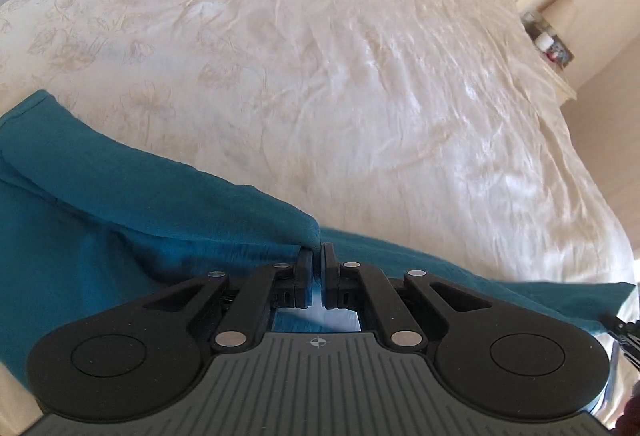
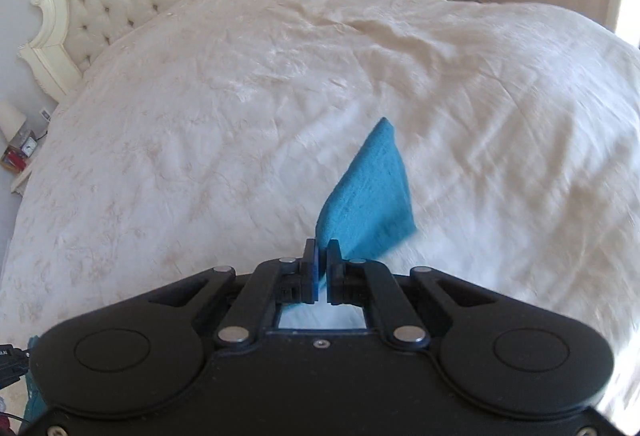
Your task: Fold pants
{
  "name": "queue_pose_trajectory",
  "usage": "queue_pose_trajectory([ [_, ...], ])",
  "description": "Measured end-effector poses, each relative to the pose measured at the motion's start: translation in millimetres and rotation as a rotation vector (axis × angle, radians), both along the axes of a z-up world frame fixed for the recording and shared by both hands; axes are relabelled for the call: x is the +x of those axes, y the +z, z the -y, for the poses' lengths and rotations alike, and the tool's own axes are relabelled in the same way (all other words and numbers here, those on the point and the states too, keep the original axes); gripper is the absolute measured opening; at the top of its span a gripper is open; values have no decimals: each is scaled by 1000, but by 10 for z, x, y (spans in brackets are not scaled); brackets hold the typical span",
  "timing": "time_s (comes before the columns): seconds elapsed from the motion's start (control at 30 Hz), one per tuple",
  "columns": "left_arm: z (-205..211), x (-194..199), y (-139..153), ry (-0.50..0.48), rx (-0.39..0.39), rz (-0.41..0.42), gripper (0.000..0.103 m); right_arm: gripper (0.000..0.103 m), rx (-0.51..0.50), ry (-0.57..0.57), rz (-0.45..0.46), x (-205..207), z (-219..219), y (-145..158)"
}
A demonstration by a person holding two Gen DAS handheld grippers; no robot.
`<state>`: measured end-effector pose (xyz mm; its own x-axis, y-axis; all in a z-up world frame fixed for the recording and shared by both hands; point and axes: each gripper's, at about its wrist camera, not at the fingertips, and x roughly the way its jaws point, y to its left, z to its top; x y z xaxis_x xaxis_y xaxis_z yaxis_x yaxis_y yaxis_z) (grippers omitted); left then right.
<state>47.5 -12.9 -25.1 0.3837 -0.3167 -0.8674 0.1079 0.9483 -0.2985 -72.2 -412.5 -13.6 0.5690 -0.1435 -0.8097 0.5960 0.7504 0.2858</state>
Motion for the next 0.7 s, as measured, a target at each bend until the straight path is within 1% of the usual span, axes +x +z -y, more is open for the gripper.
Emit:
queue_pose_trajectory([
  [0.07,-48,-95,-175,-15,17,-65,3,8,48,-50,-66,-251,-40,-250],
  [0.17,-142,-207,-486,-20,45,-197,3,8,121,-122,-172,-577,-130,-667],
  [0.23,-211,-318,-651,-37,76,-243,3,8,157,-159,-228,-720,-176,-908],
  [0.3,-273,-419,-759,-53,97,-269,3,8,177,-189,-258,-827,-216,-1065],
  [0.4,-335,-489,-809,-79,104,-268,4,8,175,-225,-247,-893,-267,-1135],
  [0.5,-355,-461,-733,-107,95,-227,4,8,144,-225,-221,-891,-346,-1086],
  [0.6,-332,-357,-577,-135,79,-165,4,8,85,-185,-189,-770,-392,-917],
  [0.7,-291,-231,-337,-138,50,-83,3,8,24,-131,-103,-521,-374,-599],
])
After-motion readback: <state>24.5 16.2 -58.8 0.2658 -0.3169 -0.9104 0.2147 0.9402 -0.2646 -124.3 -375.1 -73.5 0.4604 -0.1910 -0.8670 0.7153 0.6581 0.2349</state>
